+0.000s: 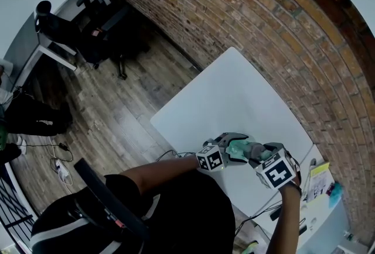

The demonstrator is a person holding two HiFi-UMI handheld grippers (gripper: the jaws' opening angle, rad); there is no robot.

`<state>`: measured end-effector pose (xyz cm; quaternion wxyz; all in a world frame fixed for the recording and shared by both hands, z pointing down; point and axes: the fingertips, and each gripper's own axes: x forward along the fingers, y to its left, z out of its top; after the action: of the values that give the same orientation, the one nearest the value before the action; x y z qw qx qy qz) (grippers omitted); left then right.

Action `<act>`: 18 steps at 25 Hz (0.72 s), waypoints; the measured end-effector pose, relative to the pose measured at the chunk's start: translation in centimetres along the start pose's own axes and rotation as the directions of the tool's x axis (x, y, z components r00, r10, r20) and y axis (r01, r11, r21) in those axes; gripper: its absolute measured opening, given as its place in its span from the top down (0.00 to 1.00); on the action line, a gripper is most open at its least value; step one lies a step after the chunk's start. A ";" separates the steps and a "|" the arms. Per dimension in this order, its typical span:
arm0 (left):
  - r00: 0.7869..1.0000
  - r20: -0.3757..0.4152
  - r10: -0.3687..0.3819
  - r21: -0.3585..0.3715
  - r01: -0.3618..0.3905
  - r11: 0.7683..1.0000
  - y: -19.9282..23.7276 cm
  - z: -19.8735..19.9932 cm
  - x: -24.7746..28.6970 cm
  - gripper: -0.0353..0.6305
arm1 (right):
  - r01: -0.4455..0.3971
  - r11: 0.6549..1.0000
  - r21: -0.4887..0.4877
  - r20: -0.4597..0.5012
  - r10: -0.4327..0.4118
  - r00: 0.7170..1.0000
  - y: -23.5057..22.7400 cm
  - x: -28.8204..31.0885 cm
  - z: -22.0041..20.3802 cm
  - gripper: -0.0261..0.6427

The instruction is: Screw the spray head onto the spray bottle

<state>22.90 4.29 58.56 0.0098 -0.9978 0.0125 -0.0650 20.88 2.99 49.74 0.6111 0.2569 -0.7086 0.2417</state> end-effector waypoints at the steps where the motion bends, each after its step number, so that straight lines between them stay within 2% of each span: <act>1: 1.000 0.001 0.000 0.000 0.000 1.000 0.0 0.0 0.0 0.35 | -0.013 1.000 0.021 0.009 0.013 1.000 0.0 0.1 0.0 0.55; 4: 1.000 0.003 0.002 0.000 -0.002 1.000 0.0 0.0 0.0 0.35 | -0.046 0.999 -0.004 0.028 0.046 0.999 0.2 0.4 0.0 0.55; 10: 1.000 0.002 0.000 -0.001 0.000 1.000 0.1 -0.1 0.1 0.35 | -0.014 0.978 -0.210 0.028 0.020 0.999 0.7 -1.1 0.4 0.55; 12: 1.000 0.002 0.000 -0.002 0.000 1.000 0.1 -0.1 0.1 0.35 | -0.015 0.940 -0.340 0.002 0.017 1.000 1.1 -2.0 0.2 0.54; 15: 1.000 0.001 0.000 -0.004 0.000 1.000 0.1 -0.2 0.1 0.35 | -0.026 0.850 -0.527 -0.045 0.002 0.999 1.7 -2.5 0.0 0.52; 18: 1.000 -0.001 0.002 -0.005 -0.002 1.000 0.1 -0.2 0.1 0.35 | -0.020 0.757 -0.653 -0.058 -0.024 0.998 1.9 -1.9 0.3 0.52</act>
<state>22.95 4.19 58.77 0.0072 -0.9977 0.0135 -0.0655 19.67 4.35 47.77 0.6845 0.0209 -0.7286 -0.0129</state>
